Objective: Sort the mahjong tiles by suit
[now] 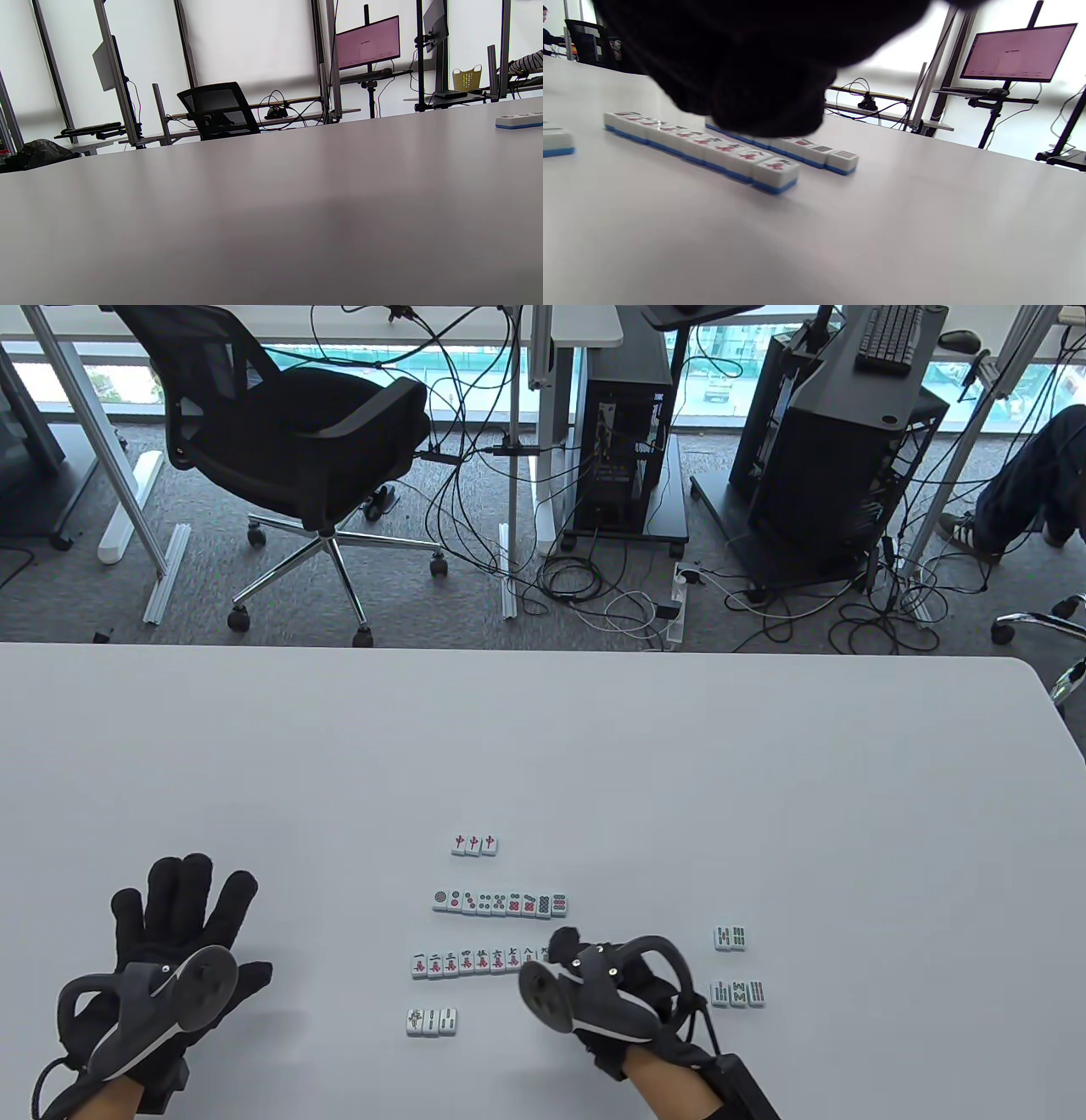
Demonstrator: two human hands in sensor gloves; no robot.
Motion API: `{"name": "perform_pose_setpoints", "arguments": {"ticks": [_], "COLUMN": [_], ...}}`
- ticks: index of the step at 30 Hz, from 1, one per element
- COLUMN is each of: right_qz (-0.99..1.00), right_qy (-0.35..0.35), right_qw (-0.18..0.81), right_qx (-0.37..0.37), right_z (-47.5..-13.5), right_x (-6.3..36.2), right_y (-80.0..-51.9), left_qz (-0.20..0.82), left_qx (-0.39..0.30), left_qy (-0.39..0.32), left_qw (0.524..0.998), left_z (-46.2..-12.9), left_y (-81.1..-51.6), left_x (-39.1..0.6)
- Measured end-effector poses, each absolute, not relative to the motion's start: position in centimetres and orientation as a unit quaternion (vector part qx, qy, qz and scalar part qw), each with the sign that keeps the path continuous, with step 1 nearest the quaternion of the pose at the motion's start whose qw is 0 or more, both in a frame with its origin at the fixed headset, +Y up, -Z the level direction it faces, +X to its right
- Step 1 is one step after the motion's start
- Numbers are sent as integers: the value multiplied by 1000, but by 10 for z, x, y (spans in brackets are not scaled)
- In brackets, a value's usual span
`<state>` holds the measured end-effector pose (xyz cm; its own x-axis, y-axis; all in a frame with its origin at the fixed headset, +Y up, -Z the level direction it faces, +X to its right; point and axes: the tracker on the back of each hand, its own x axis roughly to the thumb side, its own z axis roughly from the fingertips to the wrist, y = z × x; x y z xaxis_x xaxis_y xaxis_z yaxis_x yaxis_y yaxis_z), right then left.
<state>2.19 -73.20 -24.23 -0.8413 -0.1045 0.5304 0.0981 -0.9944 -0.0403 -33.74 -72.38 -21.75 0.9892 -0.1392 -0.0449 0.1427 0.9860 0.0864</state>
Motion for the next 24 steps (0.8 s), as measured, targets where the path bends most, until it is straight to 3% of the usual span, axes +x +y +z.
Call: {"name": "perform_pose_setpoints", "arguments": {"ticks": [7, 17, 24], "right_qz": [-939, -937, -938], "right_qy": [-41, -54, -45], "right_qw": [56, 48, 39], "right_qx": [-338, -341, -342], "right_z": [-222, -226, -223], "right_x": [-34, -43, -34], "right_y": [-756, -768, -759], "left_qz": [-64, -66, -67], "left_qx": [54, 59, 60], "left_qy": [13, 8, 8], "left_qw": [996, 996, 996], "left_z": [-217, -216, -215], "left_y": [-721, -721, -721], "left_x": [-336, -335, -334]}}
